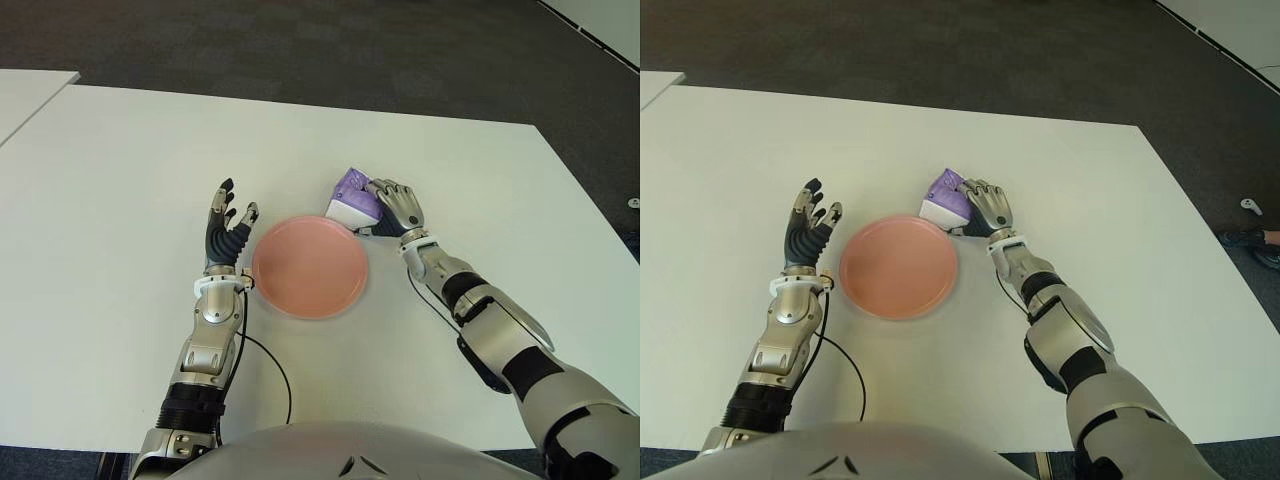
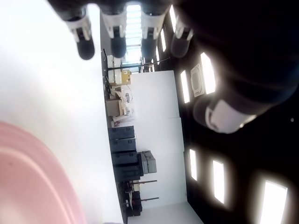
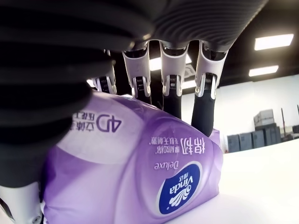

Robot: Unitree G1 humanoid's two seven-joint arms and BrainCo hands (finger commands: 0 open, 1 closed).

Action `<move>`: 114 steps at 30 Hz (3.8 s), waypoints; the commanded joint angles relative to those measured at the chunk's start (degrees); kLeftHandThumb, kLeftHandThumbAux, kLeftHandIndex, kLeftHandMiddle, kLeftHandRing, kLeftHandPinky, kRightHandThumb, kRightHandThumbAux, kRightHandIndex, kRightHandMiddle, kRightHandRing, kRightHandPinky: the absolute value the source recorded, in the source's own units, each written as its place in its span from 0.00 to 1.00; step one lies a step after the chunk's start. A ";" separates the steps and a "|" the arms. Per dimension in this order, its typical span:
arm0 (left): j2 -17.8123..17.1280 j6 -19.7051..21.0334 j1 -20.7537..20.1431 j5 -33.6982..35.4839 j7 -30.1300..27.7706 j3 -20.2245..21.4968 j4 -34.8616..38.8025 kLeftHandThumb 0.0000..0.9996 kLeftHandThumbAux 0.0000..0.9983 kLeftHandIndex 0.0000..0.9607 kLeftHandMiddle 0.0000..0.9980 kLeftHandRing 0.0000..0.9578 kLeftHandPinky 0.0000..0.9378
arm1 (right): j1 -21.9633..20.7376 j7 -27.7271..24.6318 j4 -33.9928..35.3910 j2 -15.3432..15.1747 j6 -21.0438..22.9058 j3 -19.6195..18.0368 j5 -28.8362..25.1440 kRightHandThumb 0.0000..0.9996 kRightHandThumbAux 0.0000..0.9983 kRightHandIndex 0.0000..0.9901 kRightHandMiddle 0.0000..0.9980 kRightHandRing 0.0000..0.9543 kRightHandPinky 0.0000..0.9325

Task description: Put the tissue paper into the plate.

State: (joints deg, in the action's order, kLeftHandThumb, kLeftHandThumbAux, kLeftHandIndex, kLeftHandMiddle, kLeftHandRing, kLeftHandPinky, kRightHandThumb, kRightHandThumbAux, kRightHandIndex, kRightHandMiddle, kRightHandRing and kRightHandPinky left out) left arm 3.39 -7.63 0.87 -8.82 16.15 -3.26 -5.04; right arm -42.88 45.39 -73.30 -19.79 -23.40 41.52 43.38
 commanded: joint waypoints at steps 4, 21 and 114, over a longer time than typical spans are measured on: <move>1.07 -0.12 -0.55 0.13 -0.03 -0.01 -2.87 0.00 0.58 0.00 0.00 0.00 0.00 | 7.52 -5.39 -2.74 2.48 -1.30 1.87 1.93 0.75 0.71 0.44 0.91 0.93 0.93; 0.85 1.71 -0.38 1.33 -1.80 -0.13 -2.06 0.00 0.57 0.00 0.00 0.00 0.00 | 4.99 0.70 -1.44 0.65 -1.91 -1.53 -0.38 0.75 0.71 0.44 0.90 0.93 0.94; 1.33 3.55 -0.45 0.85 -1.17 0.15 -1.21 0.00 0.59 0.00 0.00 0.00 0.00 | 17.18 -21.65 56.45 -12.10 -17.22 -18.12 6.46 0.75 0.71 0.45 0.86 0.91 0.92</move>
State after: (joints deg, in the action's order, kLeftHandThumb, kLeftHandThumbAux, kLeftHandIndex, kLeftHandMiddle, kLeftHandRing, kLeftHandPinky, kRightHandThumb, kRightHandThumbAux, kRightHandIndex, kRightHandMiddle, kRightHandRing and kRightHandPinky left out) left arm 3.42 -5.09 -0.71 -7.86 14.74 -2.85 -6.65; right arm -26.40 23.48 -16.06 -31.37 -39.79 23.22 48.59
